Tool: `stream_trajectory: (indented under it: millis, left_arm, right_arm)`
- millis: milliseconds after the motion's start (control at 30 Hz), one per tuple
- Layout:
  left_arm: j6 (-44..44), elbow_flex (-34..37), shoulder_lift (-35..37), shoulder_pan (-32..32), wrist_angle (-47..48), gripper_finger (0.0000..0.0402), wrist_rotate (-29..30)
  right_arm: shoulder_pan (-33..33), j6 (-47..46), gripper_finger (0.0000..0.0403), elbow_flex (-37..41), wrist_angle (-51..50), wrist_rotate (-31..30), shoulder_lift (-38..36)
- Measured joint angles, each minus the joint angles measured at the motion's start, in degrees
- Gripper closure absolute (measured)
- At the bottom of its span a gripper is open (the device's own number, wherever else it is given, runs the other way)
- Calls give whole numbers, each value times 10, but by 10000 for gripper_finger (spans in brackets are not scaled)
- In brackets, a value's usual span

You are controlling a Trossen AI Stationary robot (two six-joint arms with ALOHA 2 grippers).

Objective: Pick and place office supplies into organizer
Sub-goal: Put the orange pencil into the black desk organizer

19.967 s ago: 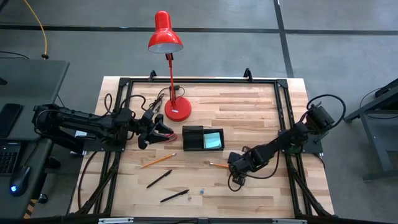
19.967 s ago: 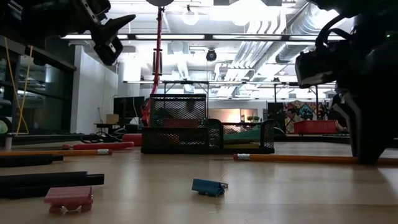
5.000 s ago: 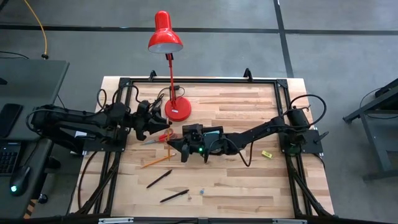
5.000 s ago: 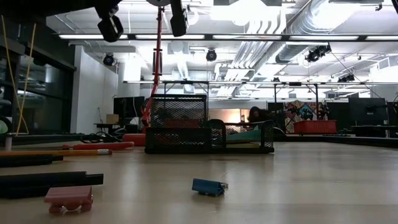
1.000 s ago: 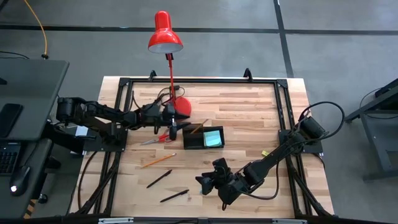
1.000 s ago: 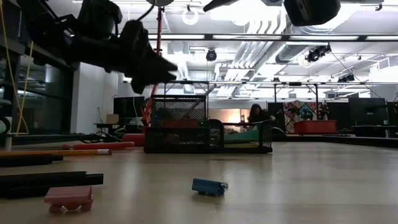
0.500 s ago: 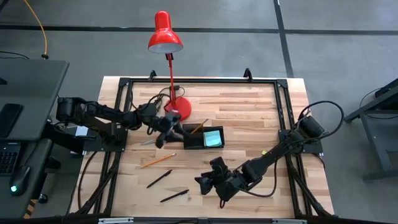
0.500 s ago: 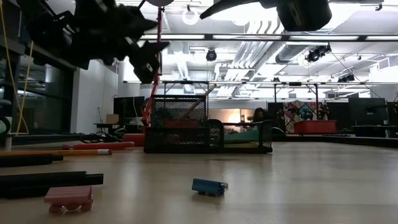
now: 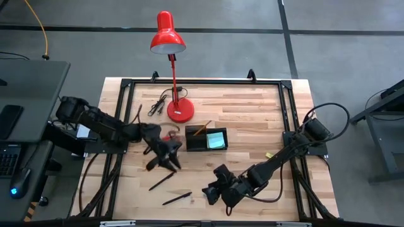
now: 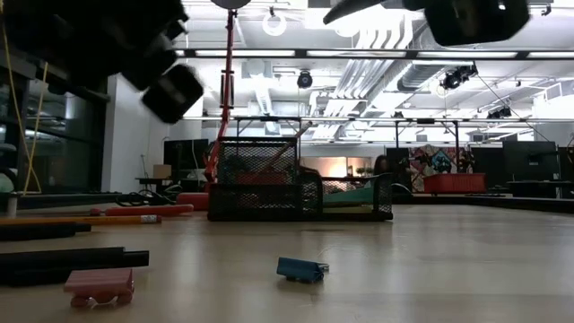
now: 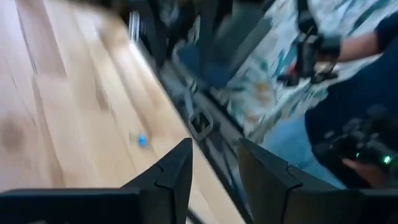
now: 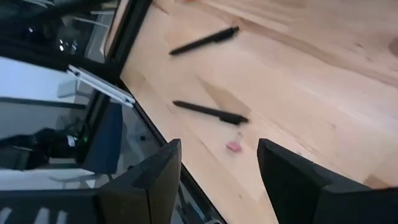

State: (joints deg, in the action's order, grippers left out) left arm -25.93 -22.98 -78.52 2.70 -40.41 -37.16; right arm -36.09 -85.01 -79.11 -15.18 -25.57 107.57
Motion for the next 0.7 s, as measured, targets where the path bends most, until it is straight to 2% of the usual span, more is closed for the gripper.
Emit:
stream_trajectory:
  millis: [233, 367, 467, 600, 700]
  left_arm:
    - [-19, 0, 0, 120, 138, 287, 164]
    - [-75, 0, 0, 166, 217, 287, 269]
    - [-119, 0, 0, 178, 255, 287, 348]
    - [-132, 0, 0, 175, 287, 287, 431]
    - [-122, 0, 3, 176, 287, 287, 458]
  right_arm:
    - [-3, 14, 203, 0, -18, 11, 0]
    - [-10, 41, 203, 0, -28, 10, 0]
    - [-18, 60, 203, 5, -32, 5, 0]
    - [-29, 56, 203, 24, -29, 1, 0]
    - [-37, 40, 203, 39, -27, 2, 0]
